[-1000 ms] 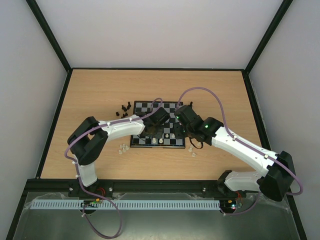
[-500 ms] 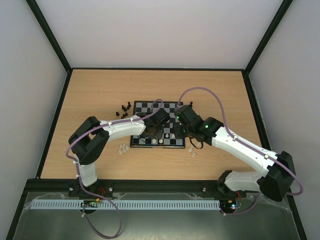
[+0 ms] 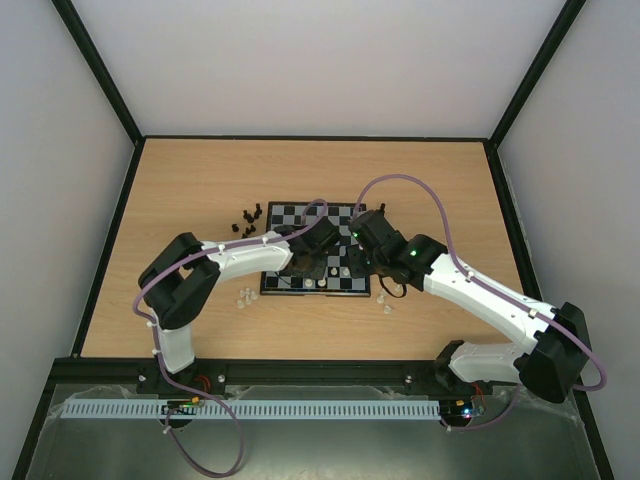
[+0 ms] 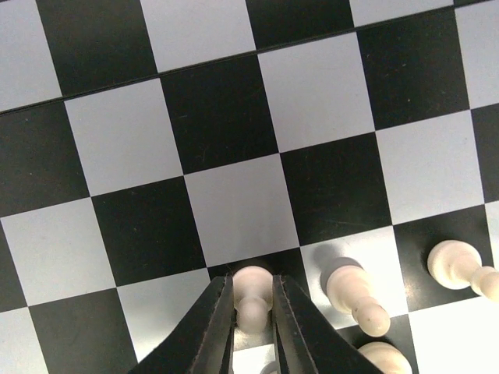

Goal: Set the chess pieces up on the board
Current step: Place the chess piece on the chessboard.

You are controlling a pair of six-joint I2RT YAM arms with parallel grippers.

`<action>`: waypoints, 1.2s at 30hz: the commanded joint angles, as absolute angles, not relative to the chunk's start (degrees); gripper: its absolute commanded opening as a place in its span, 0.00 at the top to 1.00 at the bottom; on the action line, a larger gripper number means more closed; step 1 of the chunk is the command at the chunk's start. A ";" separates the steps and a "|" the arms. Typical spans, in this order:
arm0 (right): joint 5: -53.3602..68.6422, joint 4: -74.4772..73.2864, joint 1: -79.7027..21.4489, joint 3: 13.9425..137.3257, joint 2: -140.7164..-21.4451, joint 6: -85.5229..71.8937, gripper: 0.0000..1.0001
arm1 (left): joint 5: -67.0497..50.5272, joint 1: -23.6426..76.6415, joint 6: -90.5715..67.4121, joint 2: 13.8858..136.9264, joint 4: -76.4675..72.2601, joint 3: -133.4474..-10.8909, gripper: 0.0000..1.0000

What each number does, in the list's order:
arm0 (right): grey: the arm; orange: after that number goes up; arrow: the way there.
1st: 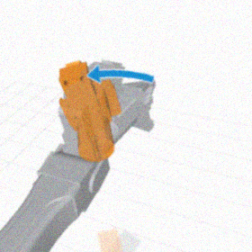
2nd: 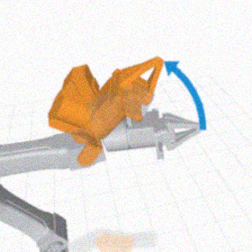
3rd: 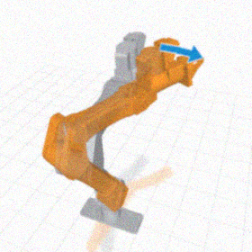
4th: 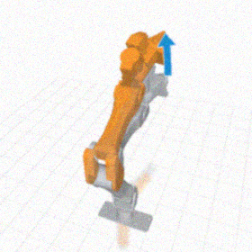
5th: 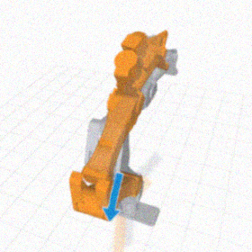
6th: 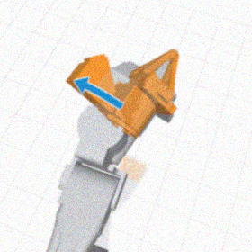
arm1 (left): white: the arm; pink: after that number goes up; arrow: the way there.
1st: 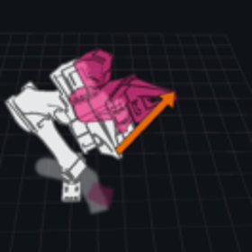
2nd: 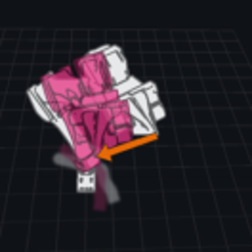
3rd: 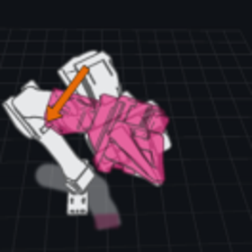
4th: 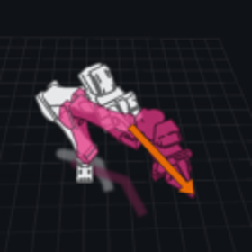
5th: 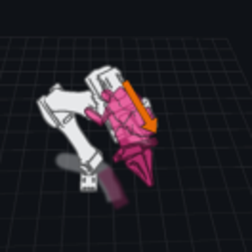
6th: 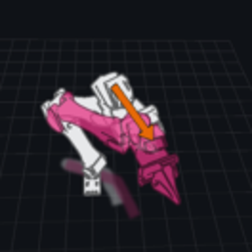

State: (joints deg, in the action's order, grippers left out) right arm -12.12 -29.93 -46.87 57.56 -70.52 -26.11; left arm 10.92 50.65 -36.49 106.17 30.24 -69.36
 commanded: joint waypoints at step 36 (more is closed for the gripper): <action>-11.72 -31.29 -46.69 56.55 -70.05 -25.93 0.58 | 13.94 51.41 -36.52 104.18 33.50 -72.88 0.72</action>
State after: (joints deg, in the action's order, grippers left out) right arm -11.92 -29.91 -46.87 57.32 -70.52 -26.13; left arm 12.69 50.89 -36.49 106.17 31.31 -71.42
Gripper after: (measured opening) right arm 0.423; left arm 0.275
